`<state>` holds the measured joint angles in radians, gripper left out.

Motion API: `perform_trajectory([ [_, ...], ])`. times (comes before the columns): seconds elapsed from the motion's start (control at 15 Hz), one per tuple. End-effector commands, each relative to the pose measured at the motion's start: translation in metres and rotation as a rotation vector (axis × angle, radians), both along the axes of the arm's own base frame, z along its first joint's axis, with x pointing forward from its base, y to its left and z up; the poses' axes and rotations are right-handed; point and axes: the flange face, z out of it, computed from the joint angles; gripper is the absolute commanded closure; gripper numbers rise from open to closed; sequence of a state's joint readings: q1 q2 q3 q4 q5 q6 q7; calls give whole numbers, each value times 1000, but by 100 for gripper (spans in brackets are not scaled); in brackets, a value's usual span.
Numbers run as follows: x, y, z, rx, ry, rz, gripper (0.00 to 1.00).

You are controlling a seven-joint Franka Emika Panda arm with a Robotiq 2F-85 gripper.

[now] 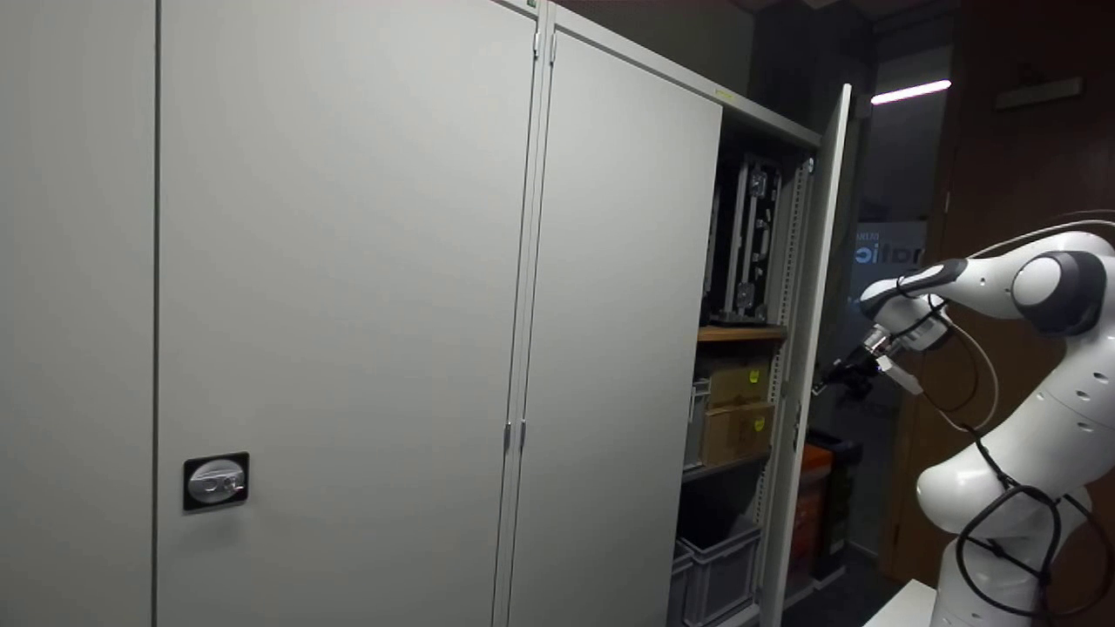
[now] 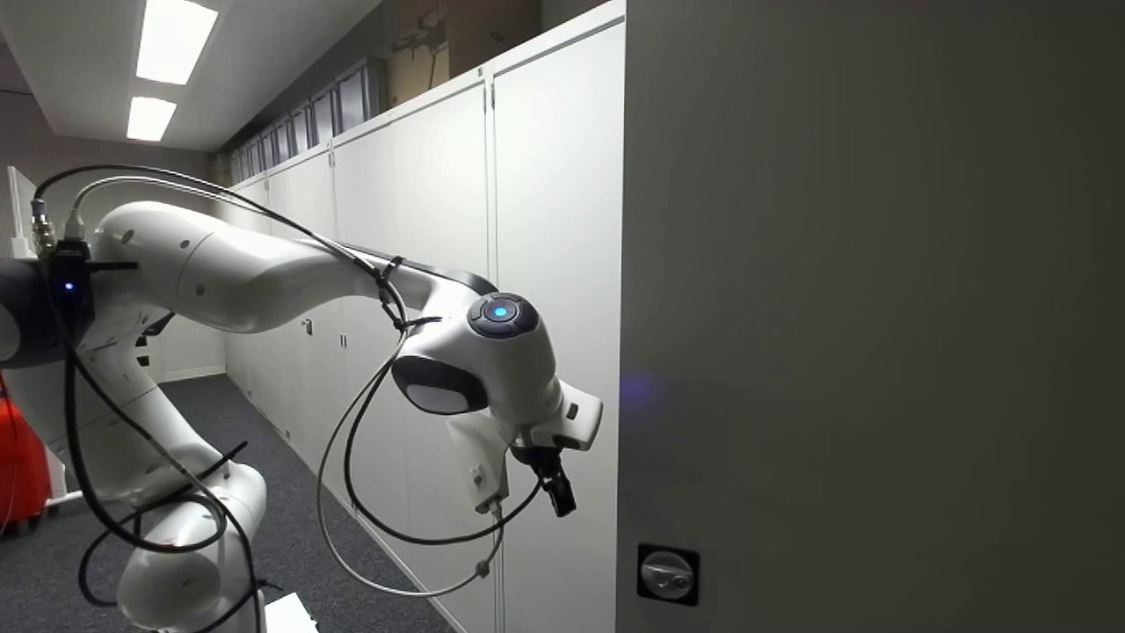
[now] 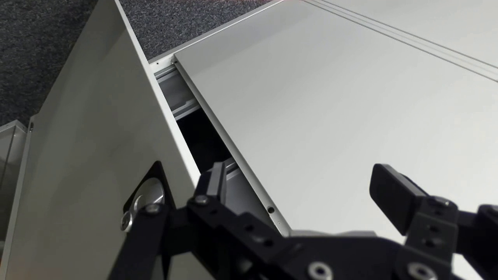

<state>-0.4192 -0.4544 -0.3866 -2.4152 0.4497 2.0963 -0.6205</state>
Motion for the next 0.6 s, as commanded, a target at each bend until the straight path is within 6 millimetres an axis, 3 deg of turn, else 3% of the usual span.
perform_trajectory([
  [0.0, -1, 24, 5, -48, -10, -2, 0],
  [0.53, 26, 53, 8, -109, -10, 50, 0],
])
